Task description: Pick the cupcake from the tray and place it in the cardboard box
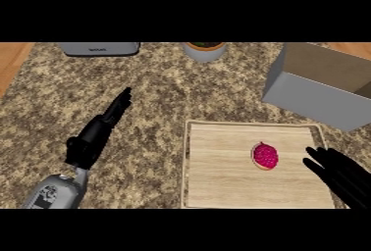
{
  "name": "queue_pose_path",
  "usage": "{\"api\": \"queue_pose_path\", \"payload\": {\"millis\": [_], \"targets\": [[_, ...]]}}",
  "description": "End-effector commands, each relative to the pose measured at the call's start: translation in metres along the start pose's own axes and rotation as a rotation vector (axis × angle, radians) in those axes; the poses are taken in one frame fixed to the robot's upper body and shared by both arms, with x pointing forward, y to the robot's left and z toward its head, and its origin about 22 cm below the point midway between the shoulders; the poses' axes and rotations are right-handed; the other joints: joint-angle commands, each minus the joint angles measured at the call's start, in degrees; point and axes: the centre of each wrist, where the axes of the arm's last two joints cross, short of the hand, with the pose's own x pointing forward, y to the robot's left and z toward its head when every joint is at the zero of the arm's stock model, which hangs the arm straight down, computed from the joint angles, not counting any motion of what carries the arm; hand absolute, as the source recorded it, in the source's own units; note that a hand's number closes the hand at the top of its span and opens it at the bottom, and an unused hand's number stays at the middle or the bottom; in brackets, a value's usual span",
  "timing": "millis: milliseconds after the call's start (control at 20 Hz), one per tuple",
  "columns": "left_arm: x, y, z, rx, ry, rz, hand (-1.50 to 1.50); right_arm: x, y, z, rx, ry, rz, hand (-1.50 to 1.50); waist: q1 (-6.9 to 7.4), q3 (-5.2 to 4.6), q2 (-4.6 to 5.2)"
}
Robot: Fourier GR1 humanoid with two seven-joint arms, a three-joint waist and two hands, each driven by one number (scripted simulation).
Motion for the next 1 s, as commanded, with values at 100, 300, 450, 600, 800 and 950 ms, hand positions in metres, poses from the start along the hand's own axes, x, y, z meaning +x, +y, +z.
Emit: {"api": "queue_pose_path", "payload": {"millis": [100,300,450,600,800,950], "targets": [[0.006,-0.013,-0.019,-0.017,-0.017,-0.008,0.00,0.024,-0.020,-0.011,0.122,0.069,-0.015,-1.50,1.31,0.05,0.34],[0.005,0.010,-0.006,0.003,-0.014,-0.008,0.00,0.021,-0.005,-0.021,0.110,0.092,-0.082,-1.50,1.22,0.10,0.21],[0.010,-0.011,-0.015,-0.019,0.004,-0.012,0.00,0.027,0.019,-0.042,0.085,0.082,-0.098,-1.50,1.27,0.12,0.21],[-0.004,-0.009,-0.002,-0.026,-0.005,0.003,0.00,0.045,0.018,-0.069,0.107,0.123,-0.060,-1.50,1.70,0.09,0.25],[0.007,0.008,-0.012,-0.020,-0.017,0.000,0.00,0.024,0.027,-0.073,0.153,0.161,-0.059,-1.50,1.33,0.11,0.23],[-0.007,-0.015,-0.008,-0.008,-0.020,0.001,0.00,0.033,0.049,-0.063,0.175,0.176,-0.038,-1.50,1.08,0.11,0.19]]}}
